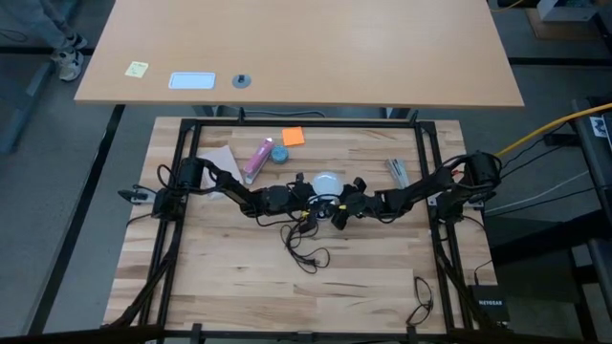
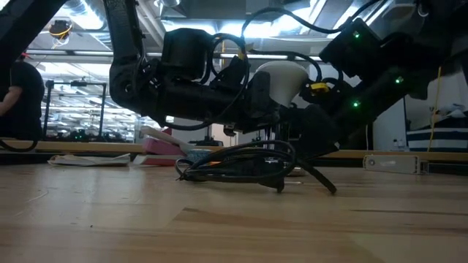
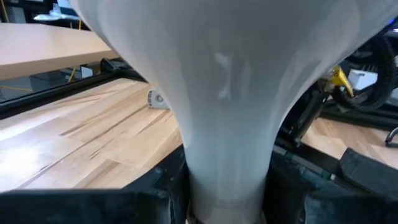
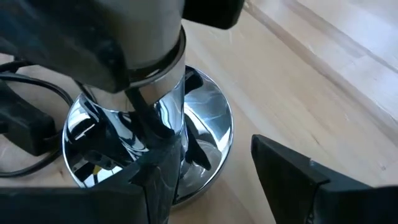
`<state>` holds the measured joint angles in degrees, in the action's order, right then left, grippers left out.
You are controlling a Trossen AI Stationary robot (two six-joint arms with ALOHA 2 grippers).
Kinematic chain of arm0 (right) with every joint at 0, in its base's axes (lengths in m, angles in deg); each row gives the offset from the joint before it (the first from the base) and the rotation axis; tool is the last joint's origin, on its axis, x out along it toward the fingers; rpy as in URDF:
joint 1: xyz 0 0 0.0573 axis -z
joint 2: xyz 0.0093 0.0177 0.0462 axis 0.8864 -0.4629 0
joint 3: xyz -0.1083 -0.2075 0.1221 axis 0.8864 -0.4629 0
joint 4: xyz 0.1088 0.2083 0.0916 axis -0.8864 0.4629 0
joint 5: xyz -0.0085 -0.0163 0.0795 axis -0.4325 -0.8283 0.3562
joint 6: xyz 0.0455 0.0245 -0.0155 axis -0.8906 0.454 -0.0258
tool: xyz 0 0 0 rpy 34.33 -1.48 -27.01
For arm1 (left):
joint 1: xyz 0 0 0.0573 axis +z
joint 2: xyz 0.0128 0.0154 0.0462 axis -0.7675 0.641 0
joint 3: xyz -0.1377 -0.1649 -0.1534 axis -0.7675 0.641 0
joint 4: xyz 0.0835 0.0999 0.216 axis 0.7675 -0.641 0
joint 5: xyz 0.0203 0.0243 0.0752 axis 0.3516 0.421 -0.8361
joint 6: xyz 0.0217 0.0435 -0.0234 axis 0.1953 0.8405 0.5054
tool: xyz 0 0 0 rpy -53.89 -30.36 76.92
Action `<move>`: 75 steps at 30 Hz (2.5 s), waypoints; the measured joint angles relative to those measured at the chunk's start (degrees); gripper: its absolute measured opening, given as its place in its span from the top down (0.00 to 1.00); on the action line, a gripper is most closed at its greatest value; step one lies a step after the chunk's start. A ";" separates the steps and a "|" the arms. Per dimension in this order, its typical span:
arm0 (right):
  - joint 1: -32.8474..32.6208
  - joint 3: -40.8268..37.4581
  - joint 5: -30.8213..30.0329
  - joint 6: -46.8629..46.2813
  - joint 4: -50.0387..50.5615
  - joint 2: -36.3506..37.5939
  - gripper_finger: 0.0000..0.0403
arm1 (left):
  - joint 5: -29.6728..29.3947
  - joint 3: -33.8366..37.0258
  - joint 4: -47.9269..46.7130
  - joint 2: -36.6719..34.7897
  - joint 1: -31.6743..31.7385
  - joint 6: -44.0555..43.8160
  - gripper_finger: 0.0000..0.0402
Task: Screw lightbulb
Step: Remove the lightbulb from the lamp
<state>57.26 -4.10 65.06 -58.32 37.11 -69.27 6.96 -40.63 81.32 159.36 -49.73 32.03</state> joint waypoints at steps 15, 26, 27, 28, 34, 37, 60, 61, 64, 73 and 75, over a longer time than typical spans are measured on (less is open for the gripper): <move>-0.06 0.31 1.29 -0.16 1.76 0.20 0.70 | -0.92 -0.13 0.09 0.00 -0.04 0.35 0.65; -0.13 0.32 0.26 4.17 1.35 0.15 0.81 | -1.40 -0.37 -4.15 -0.31 -0.28 0.67 0.65; -0.13 0.30 0.14 5.17 1.17 0.14 0.82 | -1.41 -0.37 -4.52 -0.31 -0.30 0.66 0.65; -0.13 0.28 0.05 6.26 0.96 0.12 0.82 | -1.41 -0.35 -4.65 -0.30 -0.30 0.65 0.65; -0.11 1.72 -0.19 15.23 2.31 0.05 0.82 | -0.64 -0.20 -5.01 -0.25 -0.36 1.13 0.65; -0.13 3.51 -0.81 19.77 5.47 0.02 0.82 | 1.18 -0.15 -5.51 -0.26 -0.31 0.93 0.65; -0.11 9.11 -1.27 24.27 18.55 0.11 0.82 | 3.54 -0.26 -5.05 1.39 0.96 0.21 0.65; -0.11 9.11 -1.27 24.58 18.59 0.11 0.82 | 3.50 -0.26 -4.40 1.73 0.86 0.19 0.65; -0.09 9.11 -1.35 25.37 18.67 0.13 0.82 | 3.48 -0.26 -2.12 2.79 0.82 0.26 0.65; -0.04 9.20 -1.33 25.15 19.45 0.23 0.82 | 3.50 -0.37 3.80 6.20 0.77 -1.61 0.65; -0.04 9.22 -1.12 25.19 20.15 0.37 0.82 | 3.55 -0.35 4.51 6.38 0.77 -1.04 0.65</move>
<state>57.21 5.12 63.94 -33.14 57.27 -68.90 10.51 -40.98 85.83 165.74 -48.96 30.99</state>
